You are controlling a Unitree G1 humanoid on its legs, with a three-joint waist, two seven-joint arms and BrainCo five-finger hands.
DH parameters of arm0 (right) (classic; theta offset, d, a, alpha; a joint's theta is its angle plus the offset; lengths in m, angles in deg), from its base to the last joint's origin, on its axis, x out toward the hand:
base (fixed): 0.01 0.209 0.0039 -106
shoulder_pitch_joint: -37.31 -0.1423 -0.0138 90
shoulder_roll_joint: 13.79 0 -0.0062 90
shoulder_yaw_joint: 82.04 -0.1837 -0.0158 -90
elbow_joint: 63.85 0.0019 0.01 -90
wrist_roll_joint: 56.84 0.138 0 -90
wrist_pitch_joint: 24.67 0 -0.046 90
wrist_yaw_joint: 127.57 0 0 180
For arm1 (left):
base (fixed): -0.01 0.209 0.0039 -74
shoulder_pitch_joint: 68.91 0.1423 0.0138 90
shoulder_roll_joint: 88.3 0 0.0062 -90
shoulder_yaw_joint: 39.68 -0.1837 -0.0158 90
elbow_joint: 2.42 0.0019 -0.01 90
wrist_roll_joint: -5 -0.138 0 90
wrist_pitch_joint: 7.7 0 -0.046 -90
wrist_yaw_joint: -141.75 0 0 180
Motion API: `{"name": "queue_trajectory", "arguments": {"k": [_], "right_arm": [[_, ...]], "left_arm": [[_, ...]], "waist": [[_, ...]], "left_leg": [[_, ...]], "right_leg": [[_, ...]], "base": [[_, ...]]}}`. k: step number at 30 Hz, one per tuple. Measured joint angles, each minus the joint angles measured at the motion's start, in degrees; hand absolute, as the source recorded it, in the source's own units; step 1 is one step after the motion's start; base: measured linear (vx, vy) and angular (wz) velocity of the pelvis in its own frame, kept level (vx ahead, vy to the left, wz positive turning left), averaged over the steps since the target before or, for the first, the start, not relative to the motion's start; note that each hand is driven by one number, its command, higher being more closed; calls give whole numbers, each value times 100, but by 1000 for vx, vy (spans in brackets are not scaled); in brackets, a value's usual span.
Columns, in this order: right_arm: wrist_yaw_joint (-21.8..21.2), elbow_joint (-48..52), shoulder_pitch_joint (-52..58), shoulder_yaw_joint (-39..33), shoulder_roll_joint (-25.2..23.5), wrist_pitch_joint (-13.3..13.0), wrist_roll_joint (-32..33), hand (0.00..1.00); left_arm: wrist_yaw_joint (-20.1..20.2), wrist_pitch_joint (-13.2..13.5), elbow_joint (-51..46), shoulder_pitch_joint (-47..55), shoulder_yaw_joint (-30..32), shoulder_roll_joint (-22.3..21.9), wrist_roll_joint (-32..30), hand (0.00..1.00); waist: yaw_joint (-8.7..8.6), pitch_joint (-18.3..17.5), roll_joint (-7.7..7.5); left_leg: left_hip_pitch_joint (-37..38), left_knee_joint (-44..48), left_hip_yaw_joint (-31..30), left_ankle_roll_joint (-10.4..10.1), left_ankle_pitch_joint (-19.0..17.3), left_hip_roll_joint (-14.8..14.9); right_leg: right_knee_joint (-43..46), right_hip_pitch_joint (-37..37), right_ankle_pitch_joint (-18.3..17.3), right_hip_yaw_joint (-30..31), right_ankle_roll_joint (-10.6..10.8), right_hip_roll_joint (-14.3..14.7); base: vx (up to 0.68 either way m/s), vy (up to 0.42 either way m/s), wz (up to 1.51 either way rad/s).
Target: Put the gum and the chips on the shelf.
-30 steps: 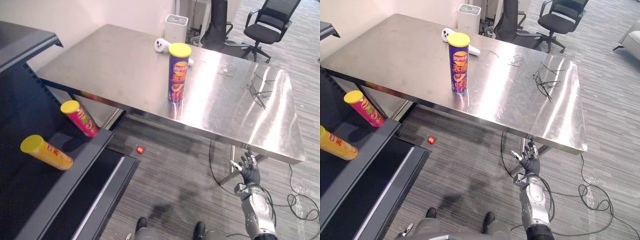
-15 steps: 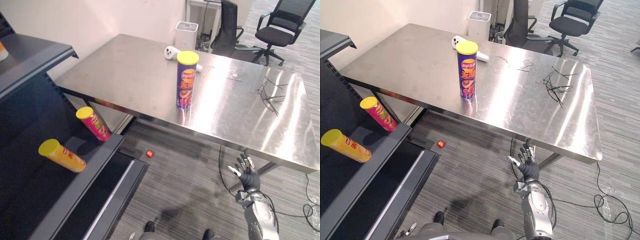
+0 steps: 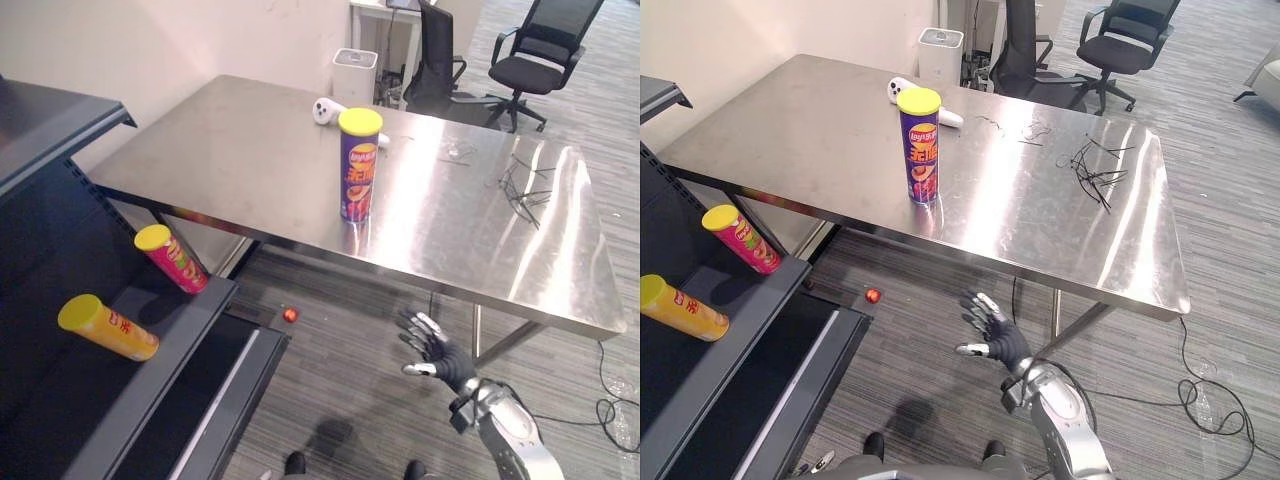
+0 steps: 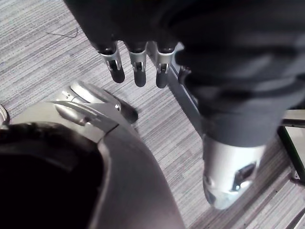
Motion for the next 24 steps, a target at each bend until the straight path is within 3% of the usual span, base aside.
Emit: {"name": "queue_trajectory", "arguments": {"k": [4,8,17,24], "right_arm": [[49,302,-566,139,51,12,67,0],[401,627,-1080,87,159,12,100,0],[1079,1012,-1739,-674,442,165,273,0],[1574,716,-2177,-997,489,204,202,0]], "left_arm": [[-3,-28,0,-31,-37,27,0,0],[-16,-46,15,-53,-32,32,2,0],[6,-126,178,-67,199,28,1,0],[104,-109,187,-66,207,33,-8,0]], "waist": [[29,-8,-14],[63,-21,-35],[64,-78,-147],[116,-86,-160]], "left_leg": [[52,4,4,-2,1,3],[58,67,5,-3,1,8],[-19,72,-120,10,21,8],[-17,74,-141,5,34,-13]], "right_leg": [[-6,32,0,-18,1,0],[-2,71,1,-34,1,3],[-5,123,1,-136,-1,7],[-13,134,14,-191,-15,-13]], "base": [[8,1,1],[-7,-1,1],[-26,-3,6],[2,0,1]]}}
